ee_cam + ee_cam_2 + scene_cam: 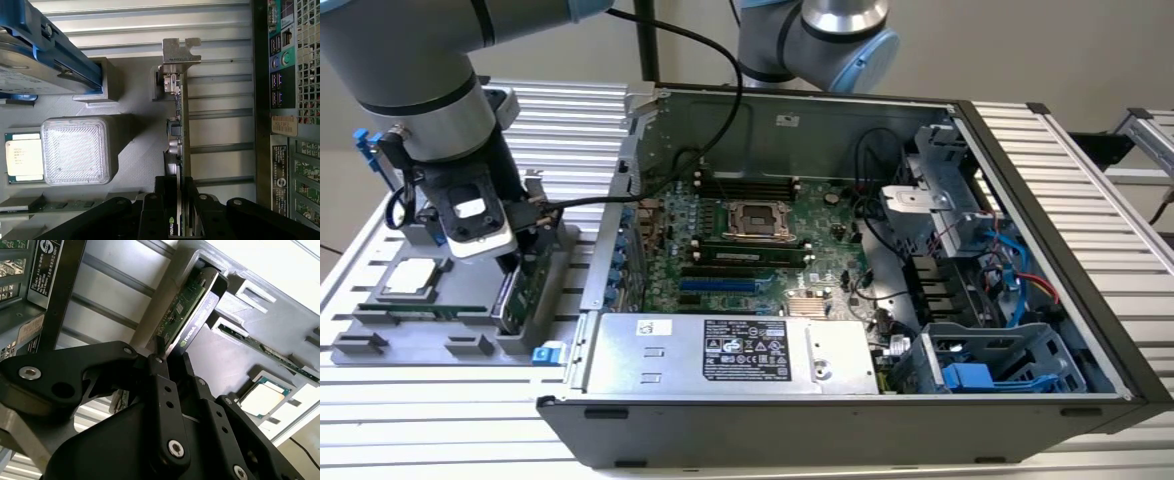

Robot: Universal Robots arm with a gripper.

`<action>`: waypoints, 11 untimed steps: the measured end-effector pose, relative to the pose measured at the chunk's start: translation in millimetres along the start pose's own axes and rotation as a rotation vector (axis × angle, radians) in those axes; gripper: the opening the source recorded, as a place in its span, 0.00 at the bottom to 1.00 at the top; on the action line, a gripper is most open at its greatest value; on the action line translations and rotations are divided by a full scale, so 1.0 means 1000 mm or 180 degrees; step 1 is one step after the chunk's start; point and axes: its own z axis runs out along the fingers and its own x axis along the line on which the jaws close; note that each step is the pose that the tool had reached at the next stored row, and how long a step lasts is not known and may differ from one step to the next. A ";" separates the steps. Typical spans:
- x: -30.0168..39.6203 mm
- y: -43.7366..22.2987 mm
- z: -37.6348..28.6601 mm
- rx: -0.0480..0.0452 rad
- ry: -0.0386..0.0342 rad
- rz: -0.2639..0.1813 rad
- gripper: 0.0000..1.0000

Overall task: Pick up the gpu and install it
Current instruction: 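Pick up the gpu and move the gpu toward the slot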

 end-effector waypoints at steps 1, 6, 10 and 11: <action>0.0000 0.0000 0.0000 0.0000 0.0000 0.0000 0.00; 0.0000 0.0000 0.0000 -0.0001 -0.0001 0.0000 0.00; -0.0001 0.0001 -0.0029 0.0000 -0.0001 0.0000 0.00; -0.0001 0.0001 -0.0039 0.0000 -0.0001 0.0000 0.00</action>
